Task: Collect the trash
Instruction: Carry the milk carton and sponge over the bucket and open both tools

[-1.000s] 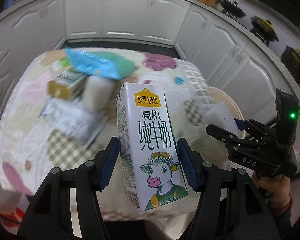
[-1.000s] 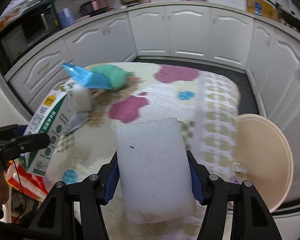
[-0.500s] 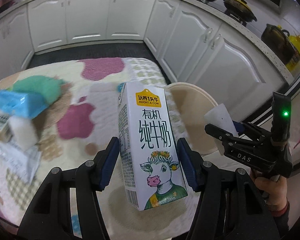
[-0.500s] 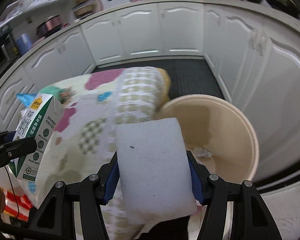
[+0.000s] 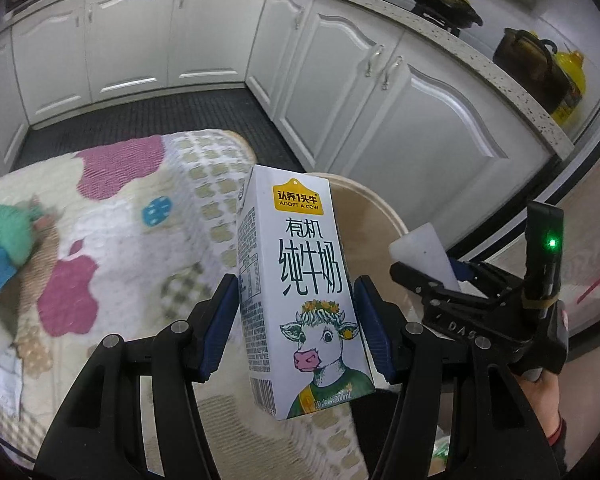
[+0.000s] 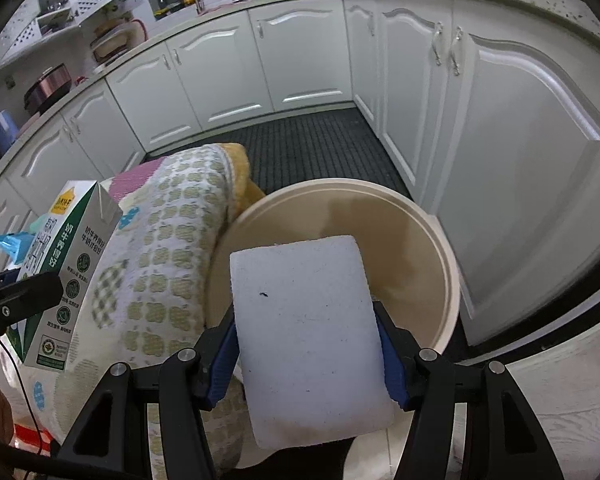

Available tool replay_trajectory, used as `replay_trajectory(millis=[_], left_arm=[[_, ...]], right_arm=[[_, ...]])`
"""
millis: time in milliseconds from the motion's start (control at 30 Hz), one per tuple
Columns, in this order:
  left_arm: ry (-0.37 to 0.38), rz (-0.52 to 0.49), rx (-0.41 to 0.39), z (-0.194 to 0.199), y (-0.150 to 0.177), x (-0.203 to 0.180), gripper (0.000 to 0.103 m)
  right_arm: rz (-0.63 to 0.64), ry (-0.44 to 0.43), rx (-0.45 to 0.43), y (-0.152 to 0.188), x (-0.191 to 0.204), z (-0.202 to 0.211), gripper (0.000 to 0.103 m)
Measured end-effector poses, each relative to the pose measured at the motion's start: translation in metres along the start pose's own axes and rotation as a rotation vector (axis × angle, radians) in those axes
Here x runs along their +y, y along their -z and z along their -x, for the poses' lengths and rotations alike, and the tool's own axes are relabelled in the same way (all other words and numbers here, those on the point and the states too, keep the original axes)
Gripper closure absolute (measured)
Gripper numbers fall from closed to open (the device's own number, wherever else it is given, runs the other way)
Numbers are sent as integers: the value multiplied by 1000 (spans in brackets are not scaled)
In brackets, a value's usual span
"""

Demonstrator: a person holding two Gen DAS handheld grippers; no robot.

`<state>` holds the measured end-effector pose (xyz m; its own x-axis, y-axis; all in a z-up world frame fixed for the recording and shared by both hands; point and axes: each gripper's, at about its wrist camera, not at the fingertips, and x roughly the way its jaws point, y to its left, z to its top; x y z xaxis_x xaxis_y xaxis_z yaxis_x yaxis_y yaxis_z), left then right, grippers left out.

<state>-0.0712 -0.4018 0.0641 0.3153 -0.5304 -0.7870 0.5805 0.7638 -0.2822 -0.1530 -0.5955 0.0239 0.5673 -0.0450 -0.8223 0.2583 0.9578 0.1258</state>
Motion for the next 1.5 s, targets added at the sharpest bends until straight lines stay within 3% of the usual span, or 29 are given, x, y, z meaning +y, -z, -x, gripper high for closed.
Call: replay_trajectory(millis=[667, 1233, 1500], left_arm=[[36, -9, 24, -45, -20, -19, 46], [40, -17, 12, -51, -23, -18, 46], [40, -10, 13, -45, -20, -13, 45]], right_arm=[[-32, 66, -7, -1, -18, -8, 44], [-22, 106, 1, -3, -15, -14, 43], [10, 184, -13, -1, -15, -13, 30]])
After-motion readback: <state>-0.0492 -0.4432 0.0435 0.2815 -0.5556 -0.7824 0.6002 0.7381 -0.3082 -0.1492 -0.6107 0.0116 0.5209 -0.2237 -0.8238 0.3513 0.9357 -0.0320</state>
